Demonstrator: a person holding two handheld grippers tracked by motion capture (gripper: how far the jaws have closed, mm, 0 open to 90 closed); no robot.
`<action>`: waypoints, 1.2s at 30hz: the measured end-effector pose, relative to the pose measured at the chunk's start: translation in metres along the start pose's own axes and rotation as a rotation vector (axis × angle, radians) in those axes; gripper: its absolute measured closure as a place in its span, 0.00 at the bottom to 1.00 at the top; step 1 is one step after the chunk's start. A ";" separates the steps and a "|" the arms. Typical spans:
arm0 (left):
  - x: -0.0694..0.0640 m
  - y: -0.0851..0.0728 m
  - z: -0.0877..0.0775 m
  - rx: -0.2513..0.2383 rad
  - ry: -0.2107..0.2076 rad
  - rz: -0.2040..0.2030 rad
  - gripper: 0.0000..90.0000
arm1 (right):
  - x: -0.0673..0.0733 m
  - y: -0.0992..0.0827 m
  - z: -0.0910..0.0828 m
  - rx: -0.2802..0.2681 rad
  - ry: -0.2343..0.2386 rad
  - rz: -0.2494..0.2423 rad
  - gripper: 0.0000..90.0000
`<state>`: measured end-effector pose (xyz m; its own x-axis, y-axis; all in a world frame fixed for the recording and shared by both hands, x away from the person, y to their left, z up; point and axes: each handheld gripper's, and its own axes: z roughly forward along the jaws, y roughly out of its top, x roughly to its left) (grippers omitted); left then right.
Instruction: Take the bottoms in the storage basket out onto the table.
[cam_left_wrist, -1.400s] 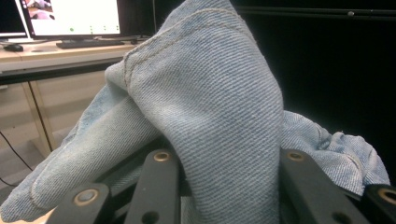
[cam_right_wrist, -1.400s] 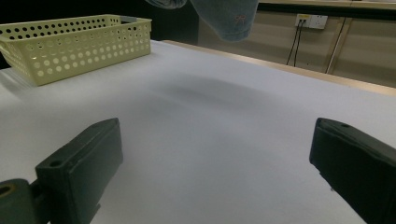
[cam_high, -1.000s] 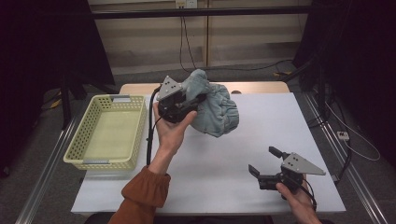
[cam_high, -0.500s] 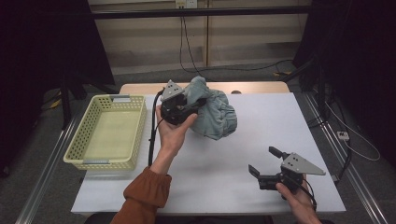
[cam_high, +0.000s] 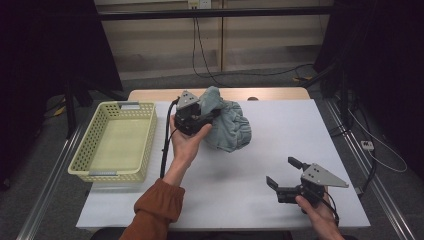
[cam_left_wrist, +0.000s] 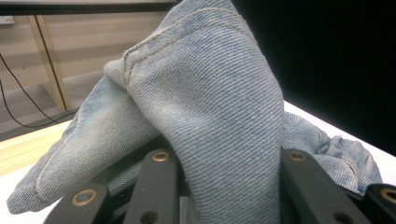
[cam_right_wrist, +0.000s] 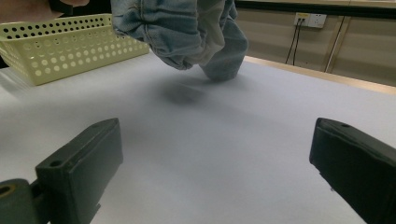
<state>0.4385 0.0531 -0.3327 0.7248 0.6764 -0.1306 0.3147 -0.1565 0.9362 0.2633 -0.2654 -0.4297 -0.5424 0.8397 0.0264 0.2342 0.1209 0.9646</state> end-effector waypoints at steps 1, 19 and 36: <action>0.001 -0.001 0.001 0.003 0.003 0.003 0.78 | 0.000 0.000 0.000 0.000 0.000 0.000 0.03; 0.009 -0.019 0.019 0.069 0.039 0.012 0.77 | 0.000 0.000 0.000 0.001 0.000 -0.001 0.03; 0.005 -0.030 0.033 0.109 0.047 0.040 0.76 | 0.000 0.000 0.000 0.001 0.002 -0.001 0.03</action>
<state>0.4531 0.0374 -0.3728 0.7091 0.7009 -0.0761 0.3528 -0.2593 0.8990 0.2631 -0.2658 -0.4297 -0.5444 0.8384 0.0265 0.2350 0.1221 0.9643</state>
